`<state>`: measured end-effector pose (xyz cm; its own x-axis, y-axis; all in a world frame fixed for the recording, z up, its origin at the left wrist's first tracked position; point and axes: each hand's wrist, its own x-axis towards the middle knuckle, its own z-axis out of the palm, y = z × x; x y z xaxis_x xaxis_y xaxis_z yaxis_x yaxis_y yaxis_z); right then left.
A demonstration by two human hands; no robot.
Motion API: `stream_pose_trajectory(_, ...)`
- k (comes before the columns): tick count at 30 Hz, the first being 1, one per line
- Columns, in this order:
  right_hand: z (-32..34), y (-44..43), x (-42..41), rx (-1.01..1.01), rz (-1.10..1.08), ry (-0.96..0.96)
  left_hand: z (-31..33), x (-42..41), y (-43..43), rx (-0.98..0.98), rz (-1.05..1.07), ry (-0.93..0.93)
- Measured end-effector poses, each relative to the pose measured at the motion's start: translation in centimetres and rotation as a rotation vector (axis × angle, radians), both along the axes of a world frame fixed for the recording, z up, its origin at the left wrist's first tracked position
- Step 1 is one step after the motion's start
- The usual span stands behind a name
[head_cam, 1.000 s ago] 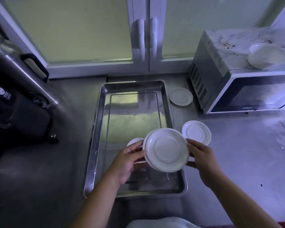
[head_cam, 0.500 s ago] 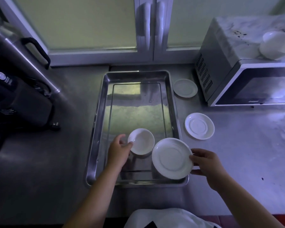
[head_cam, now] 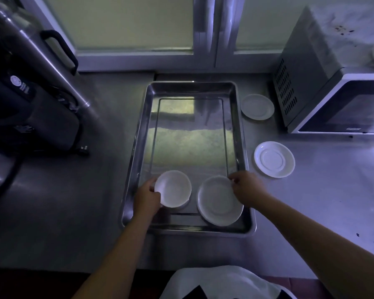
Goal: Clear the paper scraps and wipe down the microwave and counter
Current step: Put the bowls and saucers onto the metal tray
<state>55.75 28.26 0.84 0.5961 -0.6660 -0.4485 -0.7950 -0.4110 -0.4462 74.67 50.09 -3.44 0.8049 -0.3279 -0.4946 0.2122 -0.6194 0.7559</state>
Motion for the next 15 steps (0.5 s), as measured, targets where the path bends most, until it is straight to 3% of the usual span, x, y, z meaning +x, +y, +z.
stream_pose_trajectory(3,-1.6,-0.1,2.5,-0.013,0.108,0.079,0.8,0.2,2.7,0.093,-0.048,-0.101)
stream_pose_trajectory(11,-4.2,0.9,4.7,0.000,0.150,0.132,2.2,-0.6,4.2,0.295,-0.212,-0.251)
stream_pose_trajectory(15,-3.8,1.1,4.3,0.019,0.110,0.025,2.2,-1.0,4.6,0.367,-0.287,-0.274)
